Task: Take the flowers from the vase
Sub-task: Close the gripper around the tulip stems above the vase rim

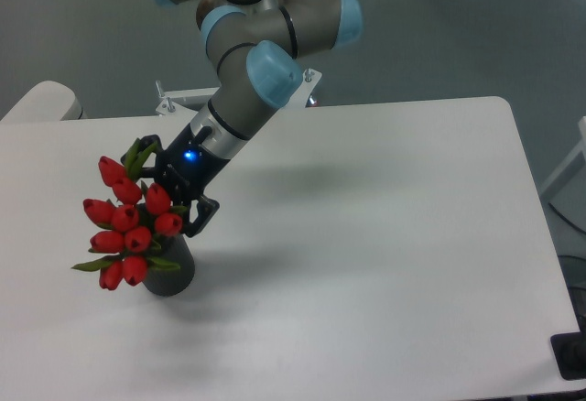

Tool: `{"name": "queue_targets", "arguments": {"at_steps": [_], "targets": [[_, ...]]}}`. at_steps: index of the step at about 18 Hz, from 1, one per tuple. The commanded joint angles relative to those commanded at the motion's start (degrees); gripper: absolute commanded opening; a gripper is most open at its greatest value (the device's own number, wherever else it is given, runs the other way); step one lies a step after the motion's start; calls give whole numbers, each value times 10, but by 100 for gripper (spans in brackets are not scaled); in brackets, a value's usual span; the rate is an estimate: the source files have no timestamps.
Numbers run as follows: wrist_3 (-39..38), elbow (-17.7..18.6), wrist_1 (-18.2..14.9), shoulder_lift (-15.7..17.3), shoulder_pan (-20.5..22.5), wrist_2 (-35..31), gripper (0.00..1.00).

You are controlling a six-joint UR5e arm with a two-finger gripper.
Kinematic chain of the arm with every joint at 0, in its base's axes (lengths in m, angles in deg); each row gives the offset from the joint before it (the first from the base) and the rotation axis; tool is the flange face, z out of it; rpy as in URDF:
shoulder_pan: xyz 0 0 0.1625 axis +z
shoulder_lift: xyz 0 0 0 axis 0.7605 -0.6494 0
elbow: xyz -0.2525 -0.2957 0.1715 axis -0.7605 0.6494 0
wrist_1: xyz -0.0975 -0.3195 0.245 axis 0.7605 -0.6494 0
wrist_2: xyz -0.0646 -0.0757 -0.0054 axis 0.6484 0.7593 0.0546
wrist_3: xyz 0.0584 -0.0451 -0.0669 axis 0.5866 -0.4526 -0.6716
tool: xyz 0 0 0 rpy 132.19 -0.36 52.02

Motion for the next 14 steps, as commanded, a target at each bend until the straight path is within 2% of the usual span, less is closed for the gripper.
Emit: {"name": "queue_targets", "arguments": {"at_steps": [3,4,7,9,10,14], "targets": [[0,0,7,0,0,0,100],[0,-1,11,0,0,0,95],[3,-2,18,0,1,0,66],[5,-2,18,0,3,0,52],[5,-2,18,0,3,0,48],[5,-6,18,0,7,4,43]]}}
